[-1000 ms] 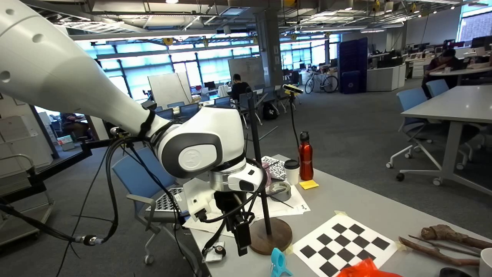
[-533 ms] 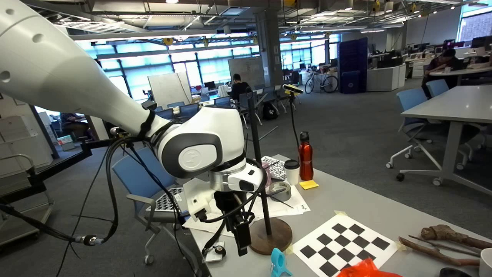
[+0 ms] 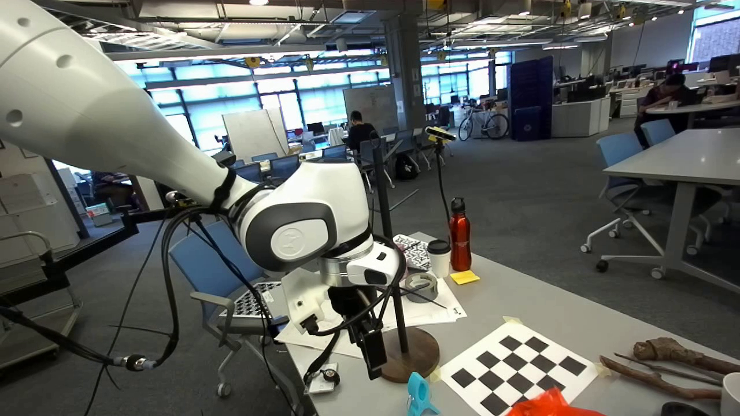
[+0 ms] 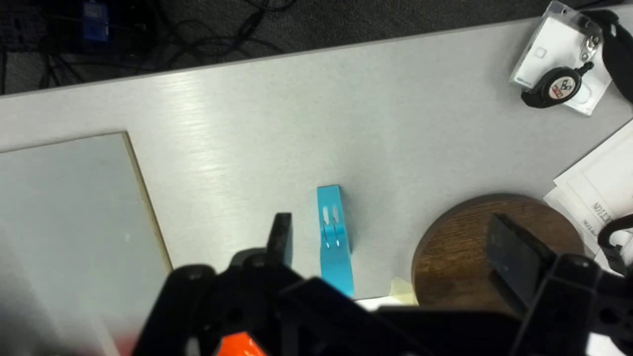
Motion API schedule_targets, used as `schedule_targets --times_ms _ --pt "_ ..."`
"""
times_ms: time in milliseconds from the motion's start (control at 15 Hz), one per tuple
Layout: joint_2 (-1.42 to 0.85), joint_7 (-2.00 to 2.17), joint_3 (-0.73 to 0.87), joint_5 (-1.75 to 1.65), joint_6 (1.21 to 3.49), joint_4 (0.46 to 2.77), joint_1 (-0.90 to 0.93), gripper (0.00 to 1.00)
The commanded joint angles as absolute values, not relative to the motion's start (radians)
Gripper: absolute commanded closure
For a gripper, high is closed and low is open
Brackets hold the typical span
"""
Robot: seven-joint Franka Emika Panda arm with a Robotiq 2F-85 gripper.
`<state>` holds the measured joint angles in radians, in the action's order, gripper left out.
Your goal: Hang the peg on the stand
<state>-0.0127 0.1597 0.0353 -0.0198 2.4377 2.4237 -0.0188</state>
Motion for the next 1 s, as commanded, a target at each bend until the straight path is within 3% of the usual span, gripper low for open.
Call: schedule_targets --times_ms 0,933 --pt "-0.047 0.163 0.043 -0.037 2.443 2.382 -0.029 0.00" --pt "-0.229 0.068 0.056 0.015 2.031 2.038 -0.048 0.00"
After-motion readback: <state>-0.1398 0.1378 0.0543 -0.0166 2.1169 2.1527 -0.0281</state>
